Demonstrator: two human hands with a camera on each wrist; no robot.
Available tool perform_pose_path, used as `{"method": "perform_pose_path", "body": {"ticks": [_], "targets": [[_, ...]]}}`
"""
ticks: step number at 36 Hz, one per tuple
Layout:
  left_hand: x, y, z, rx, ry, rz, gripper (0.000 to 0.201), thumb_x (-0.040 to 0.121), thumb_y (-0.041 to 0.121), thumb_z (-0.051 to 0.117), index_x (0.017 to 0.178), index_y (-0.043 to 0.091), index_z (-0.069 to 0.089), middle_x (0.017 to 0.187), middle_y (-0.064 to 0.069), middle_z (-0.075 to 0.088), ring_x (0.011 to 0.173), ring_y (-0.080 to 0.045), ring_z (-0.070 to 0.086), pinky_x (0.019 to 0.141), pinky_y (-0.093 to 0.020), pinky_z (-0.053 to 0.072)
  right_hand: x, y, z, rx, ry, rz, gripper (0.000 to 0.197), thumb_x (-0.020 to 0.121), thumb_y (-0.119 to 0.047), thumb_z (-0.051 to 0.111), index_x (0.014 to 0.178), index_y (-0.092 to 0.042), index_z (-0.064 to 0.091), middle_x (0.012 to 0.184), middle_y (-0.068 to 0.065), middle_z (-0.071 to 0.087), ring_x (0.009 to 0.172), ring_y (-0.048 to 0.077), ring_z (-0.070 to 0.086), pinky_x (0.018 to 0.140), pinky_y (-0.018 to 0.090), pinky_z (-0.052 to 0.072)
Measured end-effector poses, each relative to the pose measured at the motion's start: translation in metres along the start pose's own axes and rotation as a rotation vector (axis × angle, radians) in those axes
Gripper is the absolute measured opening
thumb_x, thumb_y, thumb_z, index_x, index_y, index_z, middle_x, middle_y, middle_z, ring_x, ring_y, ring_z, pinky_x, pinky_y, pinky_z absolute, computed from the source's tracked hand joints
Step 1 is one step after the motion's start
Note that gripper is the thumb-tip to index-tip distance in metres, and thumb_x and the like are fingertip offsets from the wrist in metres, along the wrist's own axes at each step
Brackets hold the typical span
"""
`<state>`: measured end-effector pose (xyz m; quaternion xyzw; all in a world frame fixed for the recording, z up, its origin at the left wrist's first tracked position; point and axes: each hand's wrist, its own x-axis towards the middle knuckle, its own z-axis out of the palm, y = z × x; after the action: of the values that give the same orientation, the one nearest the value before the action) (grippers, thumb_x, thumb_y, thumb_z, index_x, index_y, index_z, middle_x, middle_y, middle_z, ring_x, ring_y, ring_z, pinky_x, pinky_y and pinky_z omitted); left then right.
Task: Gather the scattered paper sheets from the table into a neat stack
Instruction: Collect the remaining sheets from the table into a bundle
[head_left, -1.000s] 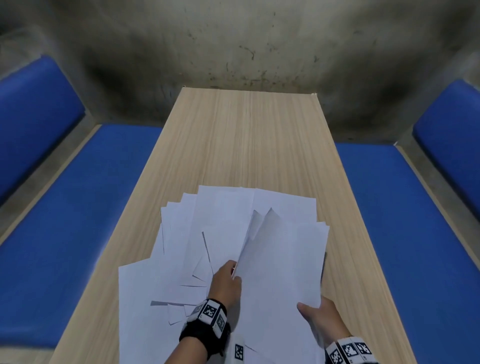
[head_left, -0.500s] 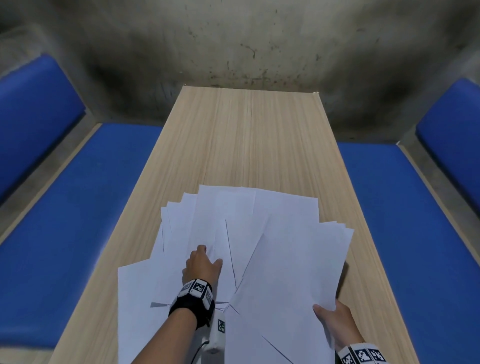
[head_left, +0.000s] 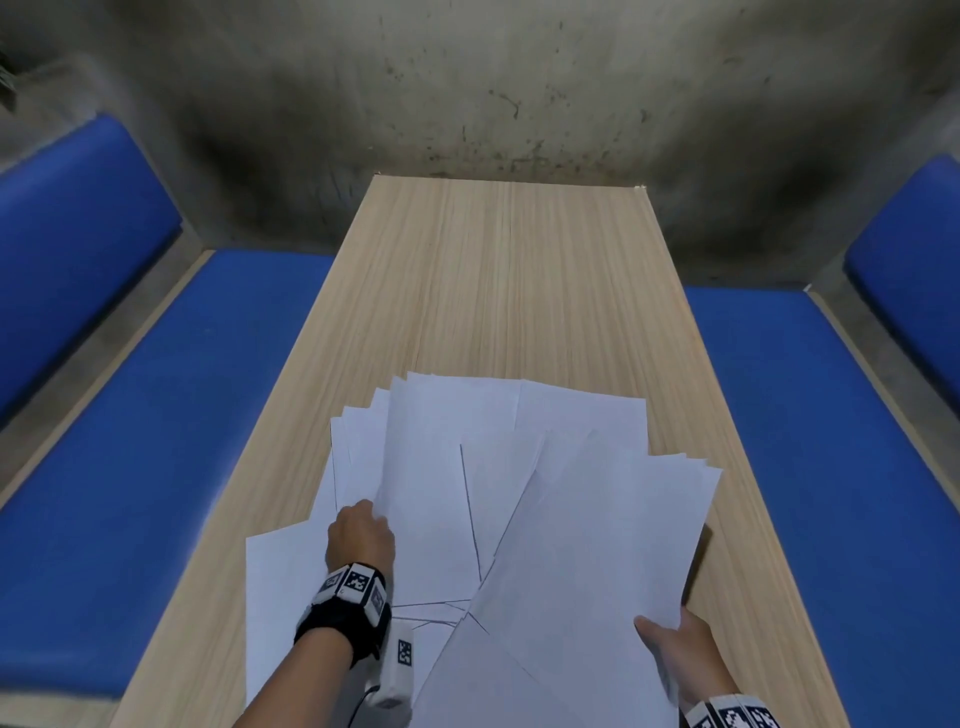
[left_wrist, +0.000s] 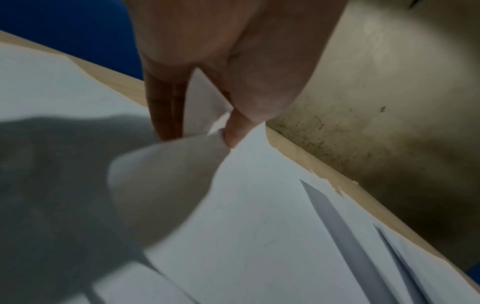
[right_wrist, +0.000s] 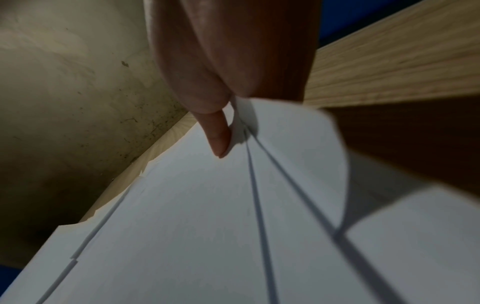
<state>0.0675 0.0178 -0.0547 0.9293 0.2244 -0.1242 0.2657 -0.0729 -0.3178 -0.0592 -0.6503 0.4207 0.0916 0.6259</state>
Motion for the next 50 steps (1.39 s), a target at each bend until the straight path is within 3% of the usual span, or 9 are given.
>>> {"method": "perform_pose_path", "body": {"ticks": [7, 10, 13, 17, 25, 29, 36, 42, 50], "targets": [[0.011, 0.014, -0.004, -0.388, -0.097, -0.15, 0.048, 0.074, 0.014, 0.068, 0.118, 0.011, 0.049, 0.108, -0.008, 0.063, 0.086, -0.026, 0.062, 0.073, -0.031, 0.052, 0.002, 0.0, 0.0, -0.054, -0.03, -0.015, 0.026, 0.084, 0.005, 0.059, 0.108, -0.003, 0.06, 0.094, 0.011, 0.067, 0.091, 0.031, 0.063, 0.087, 0.037, 0.047], [0.022, 0.016, -0.008, -0.647, -0.186, -0.292, 0.085, 0.065, 0.019, 0.076, 0.141, 0.008, 0.04, 0.134, -0.016, 0.056, 0.113, -0.033, 0.06, 0.098, -0.043, 0.052, 0.0, -0.002, 0.0, -0.076, -0.046, -0.022, 0.025, 0.084, 0.004, 0.058, 0.107, -0.003, 0.062, 0.093, 0.008, 0.069, 0.092, 0.03, 0.064, 0.085, 0.037, 0.048], [0.028, 0.02, -0.017, -0.659, -0.291, -0.303, 0.083, 0.078, 0.013, 0.078, 0.147, 0.001, 0.034, 0.144, -0.017, 0.048, 0.129, -0.035, 0.051, 0.108, -0.042, 0.043, -0.004, -0.006, 0.0, -0.062, -0.068, -0.035, 0.02, 0.086, 0.002, 0.057, 0.102, -0.008, 0.063, 0.094, 0.006, 0.07, 0.091, 0.028, 0.065, 0.081, 0.037, 0.05], [0.048, 0.013, -0.025, -0.507, -0.301, -0.134, 0.021, 0.066, 0.009, 0.077, 0.086, 0.005, 0.074, 0.104, -0.018, 0.074, 0.1, -0.037, 0.07, 0.087, -0.04, 0.056, -0.002, -0.005, -0.002, -0.039, -0.071, -0.044, 0.021, 0.086, -0.002, 0.06, 0.105, -0.008, 0.064, 0.1, 0.009, 0.072, 0.096, 0.031, 0.066, 0.09, 0.043, 0.051], [0.019, 0.036, -0.094, -0.203, 0.011, 0.277, 0.022, 0.09, 0.011, 0.06, 0.111, 0.005, 0.064, 0.108, -0.01, 0.068, 0.097, -0.028, 0.062, 0.081, -0.028, 0.042, 0.009, 0.008, -0.002, 0.027, -0.096, -0.007, 0.03, 0.087, -0.002, 0.062, 0.116, -0.001, 0.062, 0.109, 0.014, 0.072, 0.1, 0.034, 0.067, 0.096, 0.051, 0.048], [0.0, 0.037, -0.127, -0.27, 0.155, 0.371, 0.034, 0.091, 0.017, 0.061, 0.124, 0.006, 0.061, 0.122, -0.009, 0.067, 0.111, -0.028, 0.062, 0.095, -0.039, 0.049, 0.006, 0.006, 0.002, 0.071, -0.123, 0.022, 0.028, 0.087, 0.0, 0.061, 0.115, 0.003, 0.062, 0.11, 0.018, 0.071, 0.1, 0.036, 0.067, 0.094, 0.05, 0.049], [-0.04, 0.047, -0.174, -0.59, 0.29, 0.569, 0.021, 0.091, 0.008, 0.063, 0.09, 0.029, 0.065, 0.076, 0.021, 0.069, 0.069, 0.004, 0.062, 0.067, -0.014, 0.052, 0.003, 0.003, 0.013, 0.151, -0.16, 0.038, 0.03, 0.087, 0.0, 0.061, 0.117, 0.004, 0.059, 0.111, 0.019, 0.07, 0.103, 0.037, 0.066, 0.092, 0.048, 0.05], [-0.064, 0.053, -0.182, -0.964, 0.148, 0.539, 0.02, 0.09, 0.008, 0.064, 0.093, 0.028, 0.068, 0.087, 0.017, 0.077, 0.078, -0.002, 0.071, 0.069, -0.016, 0.058, -0.002, -0.002, 0.021, 0.143, -0.222, 0.028, 0.028, 0.087, 0.002, 0.059, 0.115, 0.001, 0.062, 0.11, 0.017, 0.072, 0.103, 0.036, 0.067, 0.097, 0.051, 0.047], [-0.088, 0.04, -0.122, -1.271, -0.34, 0.24, 0.043, 0.086, 0.009, 0.061, 0.129, 0.013, 0.058, 0.124, -0.014, 0.068, 0.11, -0.033, 0.067, 0.095, -0.05, 0.054, -0.004, 0.001, 0.027, 0.069, -0.251, 0.026, 0.037, 0.077, -0.002, 0.069, 0.113, 0.003, 0.063, 0.106, 0.019, 0.074, 0.1, 0.037, 0.069, 0.097, 0.054, 0.048]]}}
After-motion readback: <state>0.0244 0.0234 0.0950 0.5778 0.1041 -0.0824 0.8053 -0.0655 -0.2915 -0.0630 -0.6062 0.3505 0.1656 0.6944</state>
